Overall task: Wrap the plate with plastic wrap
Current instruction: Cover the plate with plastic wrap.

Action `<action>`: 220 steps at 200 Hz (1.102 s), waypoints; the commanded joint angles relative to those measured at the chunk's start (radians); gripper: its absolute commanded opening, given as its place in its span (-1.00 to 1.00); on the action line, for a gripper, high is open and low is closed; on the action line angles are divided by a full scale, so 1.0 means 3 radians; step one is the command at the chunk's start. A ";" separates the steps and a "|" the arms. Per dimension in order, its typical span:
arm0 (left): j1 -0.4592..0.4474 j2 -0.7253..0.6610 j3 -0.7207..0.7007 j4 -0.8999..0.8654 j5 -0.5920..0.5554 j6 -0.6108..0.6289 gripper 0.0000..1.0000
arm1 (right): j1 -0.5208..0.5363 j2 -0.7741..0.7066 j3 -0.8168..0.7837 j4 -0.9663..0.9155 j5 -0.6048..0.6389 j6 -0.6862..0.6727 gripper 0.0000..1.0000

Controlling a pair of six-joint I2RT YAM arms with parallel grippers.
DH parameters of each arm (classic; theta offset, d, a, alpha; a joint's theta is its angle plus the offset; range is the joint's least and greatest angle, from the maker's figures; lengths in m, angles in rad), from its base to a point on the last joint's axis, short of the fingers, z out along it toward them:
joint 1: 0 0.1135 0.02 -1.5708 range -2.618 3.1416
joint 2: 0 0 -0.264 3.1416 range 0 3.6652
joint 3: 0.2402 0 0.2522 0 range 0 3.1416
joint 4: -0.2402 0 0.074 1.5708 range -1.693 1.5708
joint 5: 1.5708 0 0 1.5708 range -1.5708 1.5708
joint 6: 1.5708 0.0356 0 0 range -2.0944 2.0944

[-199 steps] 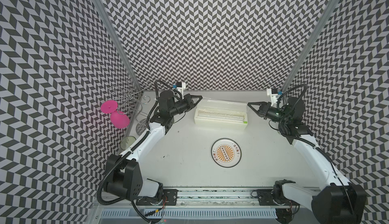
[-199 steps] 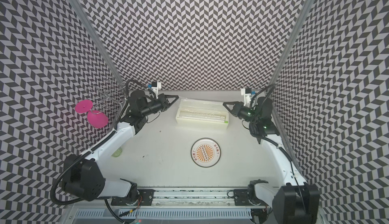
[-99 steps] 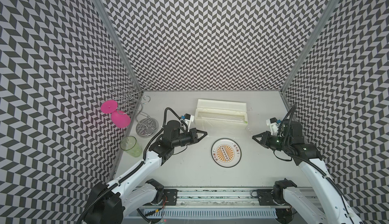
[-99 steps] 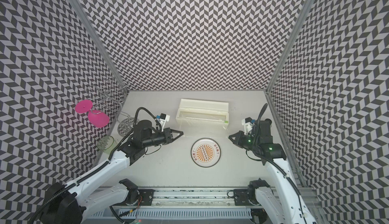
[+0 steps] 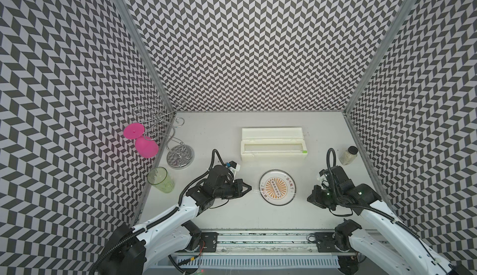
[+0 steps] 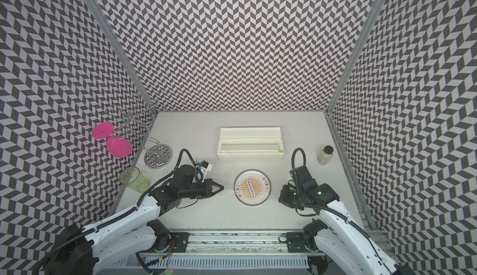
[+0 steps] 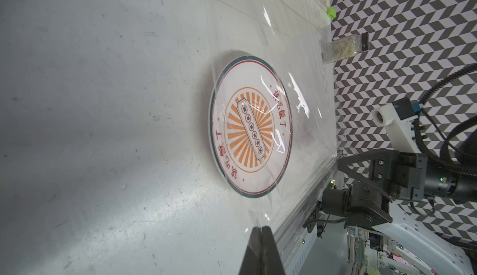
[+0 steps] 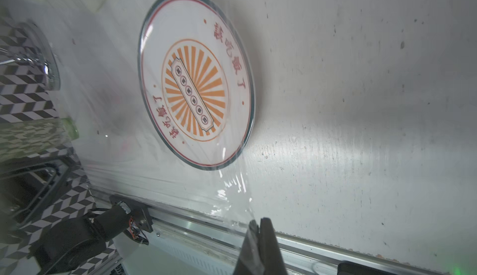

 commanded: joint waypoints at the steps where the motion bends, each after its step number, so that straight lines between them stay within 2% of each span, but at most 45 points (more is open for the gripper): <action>1: -0.0045 0.0070 -0.0075 -0.0046 -0.0130 0.0053 -1.00 | 0.0240 0.0055 -0.0121 -0.0077 0.0326 0.0688 -1.00; 71: -0.0148 0.0132 -0.0236 -0.0290 -0.0287 0.0209 -1.00 | 0.0649 0.0290 -0.0386 0.0014 0.0431 0.1144 -1.00; 120: -0.0243 0.0231 -0.0239 -0.0435 -0.0511 0.0206 -1.00 | 0.0672 0.0404 -0.0547 0.0183 0.0380 0.1230 -1.00; 220: -0.0636 0.0897 0.0045 -0.0552 -0.1031 0.0326 -1.00 | 0.0690 0.0598 -0.0771 0.0590 0.0392 0.1484 -1.00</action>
